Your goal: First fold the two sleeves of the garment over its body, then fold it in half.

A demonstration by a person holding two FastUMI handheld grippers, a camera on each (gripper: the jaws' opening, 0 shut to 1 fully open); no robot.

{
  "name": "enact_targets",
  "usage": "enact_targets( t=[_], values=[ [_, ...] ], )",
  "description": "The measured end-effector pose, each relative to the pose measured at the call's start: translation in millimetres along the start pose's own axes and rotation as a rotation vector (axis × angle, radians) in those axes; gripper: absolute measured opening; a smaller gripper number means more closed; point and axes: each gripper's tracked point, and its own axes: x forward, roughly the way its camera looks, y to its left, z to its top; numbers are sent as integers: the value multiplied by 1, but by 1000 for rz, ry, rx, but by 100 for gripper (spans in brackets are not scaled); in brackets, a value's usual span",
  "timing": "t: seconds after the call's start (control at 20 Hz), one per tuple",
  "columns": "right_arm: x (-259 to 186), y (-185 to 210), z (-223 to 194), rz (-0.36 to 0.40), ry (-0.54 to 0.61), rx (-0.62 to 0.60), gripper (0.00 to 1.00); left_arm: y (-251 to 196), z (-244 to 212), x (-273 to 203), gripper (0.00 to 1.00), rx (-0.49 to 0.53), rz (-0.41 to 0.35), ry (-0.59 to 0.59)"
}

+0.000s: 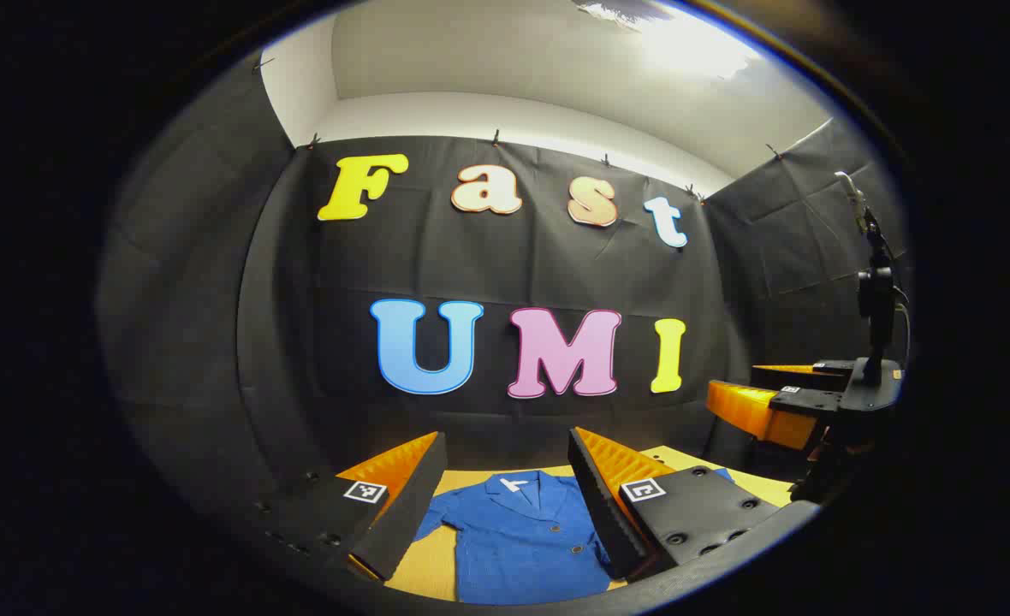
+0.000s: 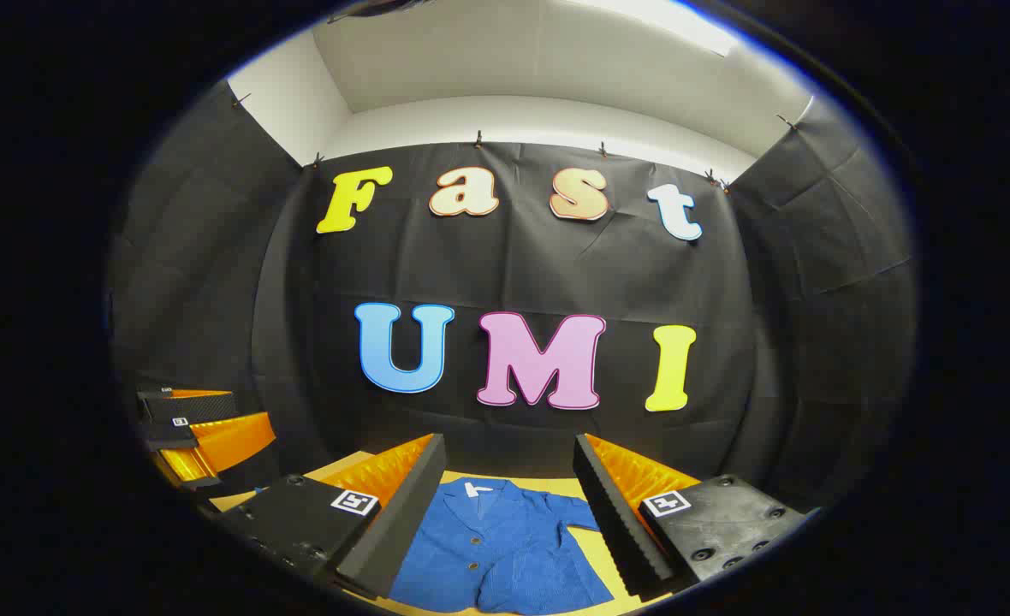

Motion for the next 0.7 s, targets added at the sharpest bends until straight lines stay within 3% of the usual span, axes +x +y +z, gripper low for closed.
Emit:
enact_targets(
  t=[0.4, 0.7],
  values=[
    [-14, -3, 0, -38, 6, -34, 96, -6, -1, -6, 81, 38, -42, -36],
    [6, -13, -13, -25, 38, -38, 96, 8, -15, 8, 82, 24, 9, 18]
  ],
)
